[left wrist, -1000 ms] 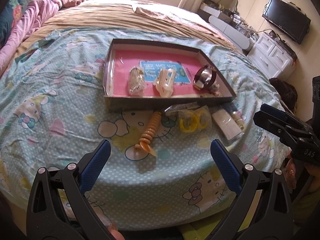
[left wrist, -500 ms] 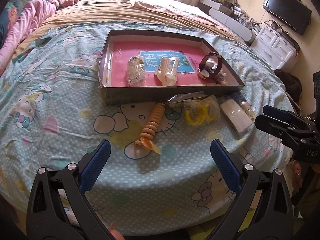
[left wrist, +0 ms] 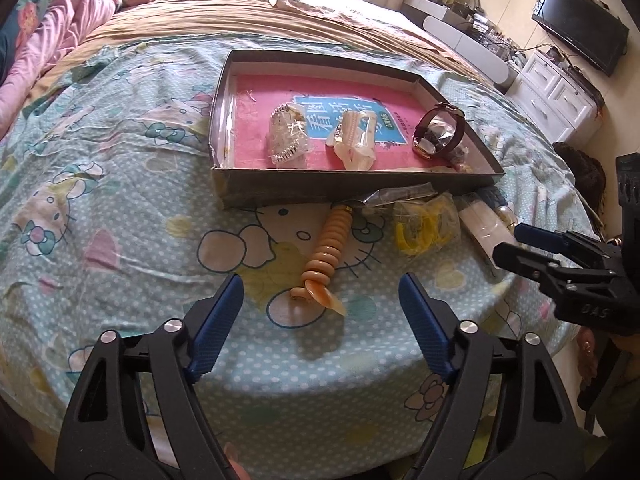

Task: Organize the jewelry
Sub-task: 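Grasp the clear plastic sleeve with the right tool while the left grasps the orange coiled hair tie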

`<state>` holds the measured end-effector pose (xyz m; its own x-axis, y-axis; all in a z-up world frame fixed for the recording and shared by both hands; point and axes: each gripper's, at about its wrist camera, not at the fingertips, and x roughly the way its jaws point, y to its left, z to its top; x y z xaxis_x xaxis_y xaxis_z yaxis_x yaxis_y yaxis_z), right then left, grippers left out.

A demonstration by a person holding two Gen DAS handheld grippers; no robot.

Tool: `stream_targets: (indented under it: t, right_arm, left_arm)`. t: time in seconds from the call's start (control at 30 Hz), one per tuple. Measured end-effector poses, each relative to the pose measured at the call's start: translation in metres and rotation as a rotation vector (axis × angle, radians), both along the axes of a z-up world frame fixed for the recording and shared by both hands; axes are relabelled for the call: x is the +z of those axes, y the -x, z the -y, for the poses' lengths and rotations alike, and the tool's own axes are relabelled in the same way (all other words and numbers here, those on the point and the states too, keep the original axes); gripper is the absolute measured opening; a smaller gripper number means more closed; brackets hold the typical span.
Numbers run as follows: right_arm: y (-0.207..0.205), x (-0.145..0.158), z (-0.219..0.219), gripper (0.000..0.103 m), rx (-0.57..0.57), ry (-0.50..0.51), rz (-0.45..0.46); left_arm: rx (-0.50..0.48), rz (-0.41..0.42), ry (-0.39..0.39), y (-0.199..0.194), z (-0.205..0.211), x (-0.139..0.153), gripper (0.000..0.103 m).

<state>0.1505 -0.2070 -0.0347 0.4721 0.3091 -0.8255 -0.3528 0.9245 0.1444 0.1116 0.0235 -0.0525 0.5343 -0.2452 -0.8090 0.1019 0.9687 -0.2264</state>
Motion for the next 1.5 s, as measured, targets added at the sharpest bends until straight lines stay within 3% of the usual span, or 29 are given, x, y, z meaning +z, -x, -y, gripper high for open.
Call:
stream_targets:
  t: [0.27, 0.43, 0.9, 1.13, 1.5]
  right_arm:
    - [-0.008, -0.016, -0.001, 0.055, -0.015, 0.041, -0.02]
    - [-0.011, -0.02, -0.007, 0.045, 0.009, 0.06, -0.009]
    - [-0.025, -0.035, -0.013, 0.043, 0.021, 0.045, -0.011]
    - [-0.023, -0.03, -0.01, 0.04, 0.045, 0.005, -0.016]
    - [-0.001, 0.002, -0.018, 0.039, 0.122, -0.056, 0.017]
  left_arm:
    - [-0.01, -0.022, -0.004, -0.011, 0.004, -0.008, 0.055]
    - [-0.022, -0.031, -0.012, -0.017, 0.007, -0.011, 0.052]
    - [-0.038, -0.05, -0.039, -0.033, 0.014, -0.022, 0.051]
    - [-0.059, -0.032, -0.091, -0.033, 0.023, -0.023, 0.015]
    - [-0.031, 0.009, -0.013, -0.012, 0.013, -0.001, 0.012]
